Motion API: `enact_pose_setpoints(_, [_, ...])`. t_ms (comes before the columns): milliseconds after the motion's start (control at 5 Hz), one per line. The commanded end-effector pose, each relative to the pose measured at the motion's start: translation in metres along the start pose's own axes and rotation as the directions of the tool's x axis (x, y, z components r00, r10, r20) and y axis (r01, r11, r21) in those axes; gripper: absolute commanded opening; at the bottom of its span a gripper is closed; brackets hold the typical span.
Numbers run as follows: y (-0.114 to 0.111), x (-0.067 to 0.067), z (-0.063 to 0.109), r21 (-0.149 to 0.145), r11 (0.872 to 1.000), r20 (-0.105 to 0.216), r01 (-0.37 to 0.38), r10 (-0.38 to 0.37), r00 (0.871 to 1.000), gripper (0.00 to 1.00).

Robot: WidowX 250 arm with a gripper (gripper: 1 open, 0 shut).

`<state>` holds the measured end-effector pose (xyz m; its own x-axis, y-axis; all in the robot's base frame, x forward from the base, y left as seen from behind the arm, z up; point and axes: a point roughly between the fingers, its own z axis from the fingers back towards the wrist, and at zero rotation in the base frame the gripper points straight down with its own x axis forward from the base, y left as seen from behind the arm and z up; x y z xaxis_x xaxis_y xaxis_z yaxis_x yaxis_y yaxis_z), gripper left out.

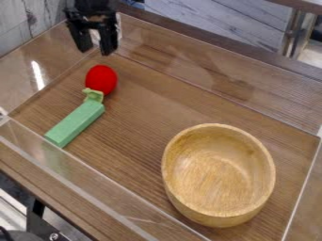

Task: Move the red fruit to the left

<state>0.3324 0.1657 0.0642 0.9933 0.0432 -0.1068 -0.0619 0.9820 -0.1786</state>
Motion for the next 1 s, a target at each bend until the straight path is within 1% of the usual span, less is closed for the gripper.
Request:
enact_pose_setpoints(0, [-0.01,0.007,-0.001,0.03,0.999,0.033,0.02,-0.02,0.999,0.0])
enact_pose_setpoints(200, [-0.003,-0.005,-0.003,0.032,0.999,0.025,0.035,-0.035,0.999,0.0])
enact_pose_setpoints(400, [0.007,-0.014,-0.002,0.028,0.998,0.021,0.048,-0.048,0.999,0.0])
enact_pose_setpoints(600, [0.008,-0.007,-0.012,0.019,0.998,0.023,0.056,-0.056,0.998,0.0])
enact_pose_setpoints(800, [0.01,0.0,-0.021,0.011,0.998,0.024,0.063,-0.063,0.998,1.0])
